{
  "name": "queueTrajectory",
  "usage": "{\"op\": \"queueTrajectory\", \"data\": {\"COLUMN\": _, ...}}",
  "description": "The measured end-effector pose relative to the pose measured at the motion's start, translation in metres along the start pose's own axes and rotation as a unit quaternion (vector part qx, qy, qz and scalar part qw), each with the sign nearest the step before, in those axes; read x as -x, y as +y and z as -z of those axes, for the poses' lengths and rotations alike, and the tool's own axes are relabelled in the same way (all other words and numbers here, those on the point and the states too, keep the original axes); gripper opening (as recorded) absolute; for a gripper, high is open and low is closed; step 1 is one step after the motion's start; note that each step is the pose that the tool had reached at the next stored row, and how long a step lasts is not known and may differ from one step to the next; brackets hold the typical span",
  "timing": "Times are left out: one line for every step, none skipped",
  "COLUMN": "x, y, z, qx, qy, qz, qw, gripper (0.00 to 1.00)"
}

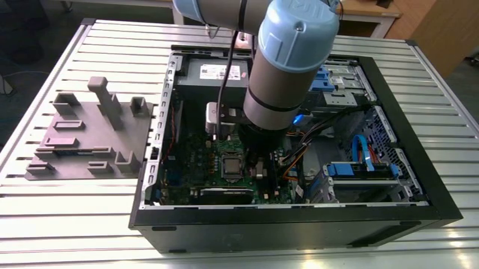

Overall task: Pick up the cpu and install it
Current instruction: 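Install the first cpu locking lever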

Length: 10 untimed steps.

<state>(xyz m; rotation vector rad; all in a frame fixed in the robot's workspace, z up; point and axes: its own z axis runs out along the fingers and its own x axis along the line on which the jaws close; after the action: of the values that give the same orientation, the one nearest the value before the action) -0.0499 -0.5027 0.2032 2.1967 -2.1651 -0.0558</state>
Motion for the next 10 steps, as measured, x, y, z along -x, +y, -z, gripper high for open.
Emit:
{"op": "queueTrajectory", "data": {"x": -0.0001, "y": 0.0000, "z": -0.0004, "qx": -0.0002, "qy": 0.0002, "qz": 0.005, "qw": 0.99999, "gripper": 0.11}}
{"op": "queueTrajectory", "data": {"x": -0.0002, "y": -0.0001, "z": -0.0005, "qx": -0.0006, "qy": 0.0006, "qz": 0.009, "qw": 0.99996, "gripper": 0.11}}
{"op": "queueTrajectory", "data": {"x": -0.0002, "y": -0.0002, "z": -0.0007, "qx": -0.0010, "qy": 0.0008, "qz": 0.012, "qw": 0.99993, "gripper": 0.11}}
{"op": "queueTrajectory", "data": {"x": -0.0002, "y": -0.0002, "z": -0.0011, "qx": -0.0013, "qy": 0.0009, "qz": 0.013, "qw": 0.99991, "gripper": 0.11}}
{"op": "queueTrajectory", "data": {"x": -0.0003, "y": -0.0002, "z": -0.0014, "qx": -0.0013, "qy": 0.0009, "qz": 0.014, "qw": 0.99990, "gripper": 0.11}}
{"op": "queueTrajectory", "data": {"x": -0.0002, "y": -0.0002, "z": -0.0019, "qx": -0.0014, "qy": 0.0009, "qz": 0.015, "qw": 0.99989, "gripper": 0.11}}
{"op": "queueTrajectory", "data": {"x": -0.0002, "y": -0.0003, "z": -0.0027, "qx": -0.0014, "qy": 0.0009, "qz": 0.015, "qw": 0.99988, "gripper": 0.11}}
{"op": "queueTrajectory", "data": {"x": -0.0002, "y": -0.0003, "z": -0.0036, "qx": -0.0014, "qy": 0.0010, "qz": 0.016, "qw": 0.99987, "gripper": 0.11}}
{"op": "queueTrajectory", "data": {"x": -0.0002, "y": -0.0004, "z": -0.0042, "qx": -0.0014, "qy": 0.0010, "qz": 0.016, "qw": 0.99986, "gripper": 0.11}}
{"op": "queueTrajectory", "data": {"x": -0.0002, "y": -0.0003, "z": -0.0047, "qx": -0.0014, "qy": 0.0011, "qz": 0.017, "qw": 0.99986, "gripper": 0.11}}
